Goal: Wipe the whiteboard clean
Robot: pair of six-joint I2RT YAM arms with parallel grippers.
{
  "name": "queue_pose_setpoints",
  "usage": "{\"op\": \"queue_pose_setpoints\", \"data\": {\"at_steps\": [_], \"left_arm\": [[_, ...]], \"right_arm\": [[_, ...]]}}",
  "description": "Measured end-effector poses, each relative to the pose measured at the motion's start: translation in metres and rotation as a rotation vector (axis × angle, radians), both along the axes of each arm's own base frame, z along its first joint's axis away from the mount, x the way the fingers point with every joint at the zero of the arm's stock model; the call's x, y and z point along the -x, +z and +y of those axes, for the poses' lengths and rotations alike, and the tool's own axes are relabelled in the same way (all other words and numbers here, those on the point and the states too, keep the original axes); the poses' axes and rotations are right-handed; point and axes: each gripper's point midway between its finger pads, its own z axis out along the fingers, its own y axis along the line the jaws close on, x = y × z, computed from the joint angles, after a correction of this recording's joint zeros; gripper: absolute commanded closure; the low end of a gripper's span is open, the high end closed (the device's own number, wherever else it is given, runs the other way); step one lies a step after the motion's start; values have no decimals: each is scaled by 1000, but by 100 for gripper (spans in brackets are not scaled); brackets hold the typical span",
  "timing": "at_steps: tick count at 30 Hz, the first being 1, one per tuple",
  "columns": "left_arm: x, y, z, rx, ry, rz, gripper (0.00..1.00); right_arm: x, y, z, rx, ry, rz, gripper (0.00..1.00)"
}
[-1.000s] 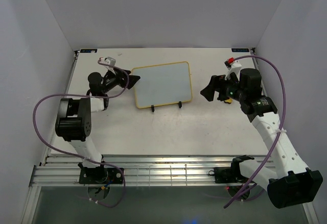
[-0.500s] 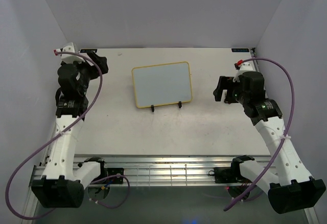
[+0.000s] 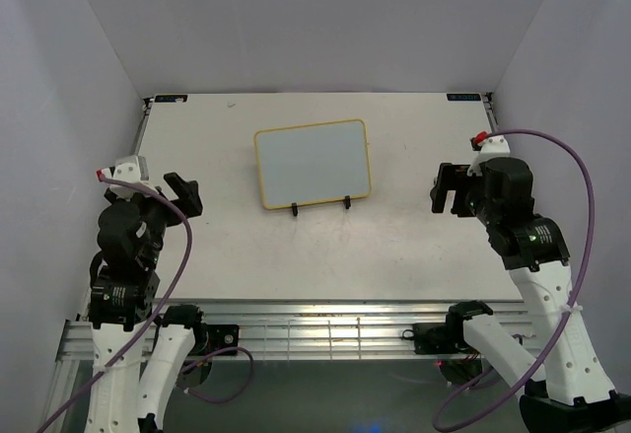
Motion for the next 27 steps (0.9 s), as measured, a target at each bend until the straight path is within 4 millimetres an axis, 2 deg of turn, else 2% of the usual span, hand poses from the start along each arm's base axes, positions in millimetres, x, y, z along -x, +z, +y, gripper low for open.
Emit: {"op": "queue_pose_setpoints", "data": {"at_steps": [3, 6, 16, 21, 27], "left_arm": [[6, -26, 3, -21, 14, 73, 2], [8, -34, 4, -32, 20, 102, 2], [8, -41, 5, -26, 36, 112, 2], [8, -40, 5, -21, 37, 109, 2], [6, -36, 7, -23, 46, 91, 2]], "right_arm": [[6, -3, -2, 7, 1, -2, 10], [12, -10, -4, 11, 0, 3, 10], [17, -25, -10, 30, -21, 23, 10], [18, -24, -10, 28, -20, 13, 10], [19, -32, -10, 36, -15, 26, 10]]}}
